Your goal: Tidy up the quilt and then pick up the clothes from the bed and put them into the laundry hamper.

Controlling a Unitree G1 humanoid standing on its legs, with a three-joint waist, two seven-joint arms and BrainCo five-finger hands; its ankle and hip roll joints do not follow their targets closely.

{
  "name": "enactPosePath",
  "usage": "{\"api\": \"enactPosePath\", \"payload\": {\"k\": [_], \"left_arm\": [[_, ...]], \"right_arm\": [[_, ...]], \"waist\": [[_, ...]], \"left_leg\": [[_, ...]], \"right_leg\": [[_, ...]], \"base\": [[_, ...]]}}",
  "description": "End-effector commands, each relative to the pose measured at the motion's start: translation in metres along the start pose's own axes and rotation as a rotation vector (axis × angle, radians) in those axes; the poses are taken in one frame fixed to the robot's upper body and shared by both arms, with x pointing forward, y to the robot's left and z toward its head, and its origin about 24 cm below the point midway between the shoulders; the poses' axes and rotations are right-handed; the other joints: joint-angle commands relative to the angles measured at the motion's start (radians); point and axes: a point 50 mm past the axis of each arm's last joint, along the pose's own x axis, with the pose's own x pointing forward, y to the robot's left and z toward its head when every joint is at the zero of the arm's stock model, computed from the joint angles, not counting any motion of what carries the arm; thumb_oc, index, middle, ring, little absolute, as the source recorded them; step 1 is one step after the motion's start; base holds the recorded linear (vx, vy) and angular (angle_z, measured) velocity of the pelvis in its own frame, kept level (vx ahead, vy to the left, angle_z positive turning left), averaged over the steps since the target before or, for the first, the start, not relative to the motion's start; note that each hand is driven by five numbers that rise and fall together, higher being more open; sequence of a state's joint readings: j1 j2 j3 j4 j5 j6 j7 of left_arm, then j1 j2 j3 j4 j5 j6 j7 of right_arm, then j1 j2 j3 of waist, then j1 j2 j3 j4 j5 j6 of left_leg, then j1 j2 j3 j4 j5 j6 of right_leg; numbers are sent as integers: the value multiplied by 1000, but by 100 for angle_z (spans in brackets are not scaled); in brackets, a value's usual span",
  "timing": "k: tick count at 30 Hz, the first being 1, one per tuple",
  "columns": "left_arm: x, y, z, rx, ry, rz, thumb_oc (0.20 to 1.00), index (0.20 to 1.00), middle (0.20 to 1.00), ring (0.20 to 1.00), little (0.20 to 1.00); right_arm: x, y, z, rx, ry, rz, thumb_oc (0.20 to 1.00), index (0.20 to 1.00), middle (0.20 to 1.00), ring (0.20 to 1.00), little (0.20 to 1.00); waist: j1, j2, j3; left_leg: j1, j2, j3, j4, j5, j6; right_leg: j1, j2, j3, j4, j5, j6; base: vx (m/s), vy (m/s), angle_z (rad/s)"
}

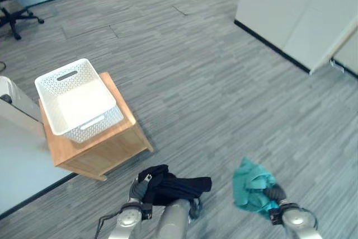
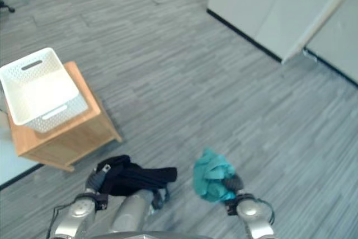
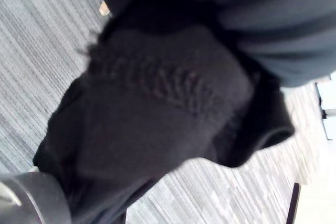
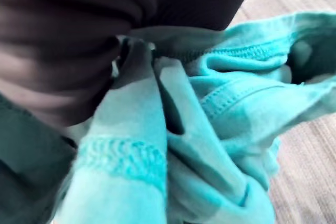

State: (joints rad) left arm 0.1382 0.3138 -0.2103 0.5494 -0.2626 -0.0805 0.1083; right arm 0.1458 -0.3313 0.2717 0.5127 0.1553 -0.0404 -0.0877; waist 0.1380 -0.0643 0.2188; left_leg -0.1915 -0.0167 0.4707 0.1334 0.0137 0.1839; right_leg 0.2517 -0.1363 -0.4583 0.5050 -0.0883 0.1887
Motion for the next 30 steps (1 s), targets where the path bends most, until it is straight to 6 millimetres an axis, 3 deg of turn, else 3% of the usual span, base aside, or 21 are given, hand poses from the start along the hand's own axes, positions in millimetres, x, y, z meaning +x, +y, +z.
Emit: {"api": "enactPosePath", "payload": {"k": [1,2,5,6,7,8,9,10,11,16,17,19,21,23,24,25,26,27,28,29,30], "left_arm": [[9,5,39,39,-163,-7,200,200,200,200,200],[9,10,40,37,-167,15,200,200,200,200,200],[11,10,43,40,-172,23,200,200,200,200,200],[11,8,46,49,-182,13,200,200,200,200,200],[11,8,46,49,-182,13,200,200,200,200,200],[12,8,46,54,-183,9,200,200,200,200,200],[12,9,46,52,-184,13,200,200,200,200,200],[12,9,46,52,-184,13,200,200,200,200,200],[11,13,43,49,-172,26,200,200,200,200,200],[7,20,26,45,-114,42,200,200,200,200,200],[3,24,15,21,-80,60,200,200,200,200,200],[1,24,16,-3,-86,54,200,200,200,200,200],[-1,27,25,1,-127,54,200,200,200,200,200],[-1,28,25,6,-126,56,200,200,200,200,200],[-1,29,22,-7,-114,64,200,200,200,200,200],[-1,29,23,-8,-115,64,200,200,200,200,200],[-4,30,17,-1,-100,64,200,200,200,200,200],[-5,30,17,0,-99,64,200,200,200,200,200],[-9,35,12,31,-81,67,200,200,200,200,200],[-9,35,12,31,-80,68,200,200,200,200,200],[-10,39,11,45,-70,71,200,200,200,200,200]], "right_arm": [[10,-38,43,-34,-170,-118,200,200,200,200,200],[11,-37,44,-21,-176,-123,200,200,200,200,200],[12,-36,48,-15,-189,-127,200,200,200,200,200],[12,-35,52,8,-208,-127,200,200,200,200,200],[12,-35,52,8,-208,-127,200,200,200,200,200],[11,-35,53,21,-215,-129,200,200,200,200,200],[11,-35,52,25,-213,-130,200,200,200,200,200],[11,-35,52,25,-213,-129,200,200,200,200,200],[10,-36,49,38,-197,-132,200,200,200,200,200],[10,-30,42,9,-167,-91,200,200,200,200,200],[13,-32,53,-24,-205,-70,200,200,200,200,200],[14,-35,72,-57,-279,-59,200,200,200,200,200],[14,-42,88,-90,-332,-73,200,200,200,200,200],[16,-44,93,-111,-338,-75,200,200,200,200,200],[18,-47,100,-144,-346,-83,200,200,200,200,200],[18,-48,100,-144,-348,-83,200,200,200,200,200],[18,-49,97,-155,-330,-90,200,200,200,200,200],[18,-49,97,-154,-329,-89,200,200,200,200,200],[19,-50,93,-142,-315,-105,200,200,200,200,200],[19,-50,92,-142,-315,-104,200,200,200,200,200],[19,-53,92,-125,-310,-124,200,200,200,200,200]], "waist": [[31,54,17],[9,87,18],[-24,117,25],[-60,119,28],[-62,121,27],[-86,109,26],[-95,109,23],[-97,109,23],[-111,114,29],[-105,87,20],[-90,94,10],[-62,84,30],[-33,64,62],[-19,59,72],[14,53,74],[11,48,75],[33,45,56],[32,43,54],[37,52,29],[38,50,29],[31,51,13]], "left_leg": [[149,-12,-62,-105,-70,-108],[233,-9,-119,-161,-81,-98],[283,9,-181,-200,-69,-110],[316,9,-247,-198,-82,-134],[313,11,-249,-196,-81,-135],[353,16,-306,-201,-113,-168],[372,28,-336,-207,-125,-187],[370,28,-338,-207,-124,-187],[424,65,-391,-219,-156,-218],[471,113,-469,-149,-202,-266],[413,154,-494,17,-127,-293],[266,176,-494,293,-12,-297],[148,232,-396,465,21,-267],[100,253,-339,498,-3,-263],[17,225,-268,459,-86,-267],[8,220,-257,455,-69,-251],[-42,172,-173,339,-123,-234],[-41,169,-172,336,-122,-232],[-31,162,32,168,-72,-238],[-24,156,36,154,-65,-237],[12,187,189,69,-40,-224]], "right_leg": [[-119,-48,50,85,155,73],[-203,-91,64,189,157,73],[-285,-74,74,158,119,35],[-345,-63,106,20,100,15],[-343,-60,102,14,104,13],[-365,-87,153,-266,94,-2],[-365,-102,179,-395,115,3],[-362,-101,176,-402,119,3],[-396,-157,252,-530,195,30],[-373,-188,261,-512,232,57],[-342,-150,258,-509,219,35],[-275,-129,210,-535,184,-13],[-186,-104,142,-575,132,-58],[-156,-91,120,-584,107,-68],[-98,-63,95,-592,46,-71],[-109,-71,86,-592,58,-75],[-66,-29,67,-590,4,-73],[-67,-31,66,-590,3,-72],[-34,28,13,-573,-37,-70],[-34,24,14,-571,-38,-70],[-14,58,-47,-524,-57,-68]], "base": [[603,139,127],[412,61,105],[511,-52,86],[485,-158,145],[741,-370,173],[618,-358,184],[618,-355,188],[650,-388,174],[602,-410,152],[517,-380,135],[606,-512,140],[448,-473,107],[286,-395,32],[287,-292,26],[310,-281,41],[492,-266,62],[230,-91,59],[580,-205,104],[298,-99,90],[564,-180,102],[429,3,96]]}}
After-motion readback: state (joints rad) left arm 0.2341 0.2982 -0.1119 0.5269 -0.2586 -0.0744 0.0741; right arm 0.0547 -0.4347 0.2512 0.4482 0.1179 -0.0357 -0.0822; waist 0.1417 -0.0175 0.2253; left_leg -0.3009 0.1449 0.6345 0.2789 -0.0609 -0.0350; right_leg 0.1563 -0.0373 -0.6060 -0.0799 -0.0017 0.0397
